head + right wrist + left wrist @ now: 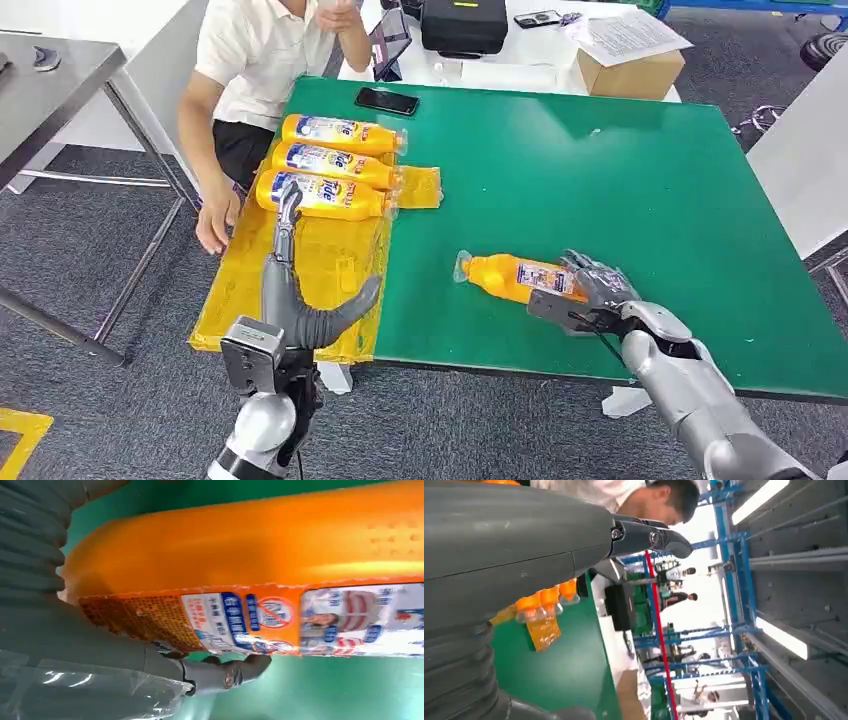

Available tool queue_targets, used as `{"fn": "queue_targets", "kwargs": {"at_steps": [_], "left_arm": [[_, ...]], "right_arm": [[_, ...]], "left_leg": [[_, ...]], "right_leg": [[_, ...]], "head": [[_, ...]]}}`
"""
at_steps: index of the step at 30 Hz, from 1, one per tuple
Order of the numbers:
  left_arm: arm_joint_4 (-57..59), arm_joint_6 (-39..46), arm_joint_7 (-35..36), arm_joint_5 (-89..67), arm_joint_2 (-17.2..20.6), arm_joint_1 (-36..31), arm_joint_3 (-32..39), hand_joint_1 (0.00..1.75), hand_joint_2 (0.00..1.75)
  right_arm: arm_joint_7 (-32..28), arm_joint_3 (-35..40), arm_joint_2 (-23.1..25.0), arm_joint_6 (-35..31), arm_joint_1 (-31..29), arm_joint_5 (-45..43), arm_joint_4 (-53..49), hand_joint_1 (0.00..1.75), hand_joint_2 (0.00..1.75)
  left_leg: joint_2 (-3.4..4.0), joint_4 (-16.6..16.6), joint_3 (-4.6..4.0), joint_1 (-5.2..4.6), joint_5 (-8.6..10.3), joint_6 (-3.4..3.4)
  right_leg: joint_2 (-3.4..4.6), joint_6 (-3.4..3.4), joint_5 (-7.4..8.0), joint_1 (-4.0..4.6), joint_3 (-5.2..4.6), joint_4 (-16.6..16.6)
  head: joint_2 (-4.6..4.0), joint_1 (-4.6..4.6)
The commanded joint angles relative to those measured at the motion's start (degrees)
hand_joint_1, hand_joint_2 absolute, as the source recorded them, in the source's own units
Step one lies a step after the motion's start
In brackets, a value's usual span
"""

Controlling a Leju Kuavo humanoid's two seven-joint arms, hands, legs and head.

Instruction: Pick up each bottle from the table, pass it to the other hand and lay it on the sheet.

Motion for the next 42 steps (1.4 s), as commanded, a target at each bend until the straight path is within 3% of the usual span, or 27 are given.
{"fn": "queue_targets", "kwargs": {"at_steps": [1, 12, 19, 20, 21, 22, 24, 32, 42], "left_arm": [[4.4, -0.1, 0.3, 0.4, 1.2, -2.4, -1.1, 0.0, 1.75], [4.5, -0.3, 0.5, 0.8, 1.1, -2.5, -1.2, 0.0, 1.75], [5.2, -1.0, 1.2, 1.2, 1.0, -2.7, -1.6, 0.0, 1.75], [5.1, -1.0, 1.3, 1.2, 1.0, -2.6, -1.6, 0.0, 1.75], [4.9, -1.0, 1.4, 1.0, 1.1, -2.5, -1.6, 0.0, 1.75], [4.7, -1.0, 1.5, 0.9, 1.1, -2.3, -1.6, 0.0, 1.75], [4.6, -1.1, 1.6, 0.8, 1.1, -2.3, -1.7, 0.0, 1.75], [6.2, -1.6, 1.5, 4.7, 1.1, -3.0, -1.6, 0.0, 1.75], [7.4, -2.6, 1.6, 9.8, 1.9, -3.2, -2.0, 0.0, 1.75]], "right_arm": [[-0.2, 2.3, 0.2, 1.1, -1.0, -0.9, 5.7, 0.0, 1.75], [-0.1, 2.8, 0.0, 1.3, -1.1, -1.2, 5.8, 0.0, 1.75], [3.2, 6.1, -2.0, 3.6, -2.5, -2.7, 7.3, 0.0, 1.75], [3.4, 6.4, -2.3, 3.3, -2.4, -2.7, 6.8, 0.93, 1.75], [4.0, 6.7, -2.4, 2.6, -2.3, -2.2, 6.5, 1.62, 1.75], [4.0, 6.4, -2.4, 2.3, -2.0, -2.6, 5.9, 1.75, 1.75], [3.5, 5.6, -2.3, 1.9, -0.8, -4.2, 4.6, 1.75, 1.75], [-7.7, -8.3, 4.3, 2.3, 7.5, -22.6, 0.3, 1.75, 1.75], [-8.7, -14.9, 6.2, 3.8, 9.8, -29.2, -7.7, 1.75, 1.75]], "left_leg": [[-0.05, -0.1, 0.44, 0.05, -0.08, -0.18], [0.0, -0.1, 0.26, 0.05, -0.04, -0.08], [-0.03, -0.1, 0.3, 0.06, -0.03, -0.1], [-0.05, -0.1, 0.27, 0.04, -0.01, -0.07], [-0.07, -0.1, 0.38, 0.05, -0.03, -0.11], [-0.08, -0.1, 0.41, 0.06, -0.05, -0.14], [0.01, -0.1, 0.34, 0.04, -0.04, -0.11], [-0.03, -0.1, 0.45, 0.13, -0.05, -0.14], [0.02, -0.1, 0.24, 0.06, -0.03, -0.09]], "right_leg": [[-0.01, -0.19, -0.1, 0.05, 0.43, -0.1], [0.01, -0.09, -0.03, 0.05, 0.26, -0.1], [-0.01, -0.11, -0.04, 0.06, 0.29, -0.1], [-0.04, -0.08, -0.03, 0.04, 0.26, -0.1], [-0.05, -0.13, -0.05, 0.05, 0.37, -0.1], [-0.05, -0.15, -0.07, 0.06, 0.41, -0.1], [0.04, -0.11, -0.04, 0.04, 0.32, -0.1], [-0.01, -0.14, -0.05, 0.13, 0.46, -0.2], [0.03, -0.08, -0.02, 0.07, 0.2, 0.0]], "head": [[0.0, 0.02], [0.0, 0.02], [0.0, 0.0], [0.0, 0.0], [0.0, 0.02], [0.0, 0.0], [0.0, 0.0], [0.0, 0.0], [0.0, 0.02]]}}
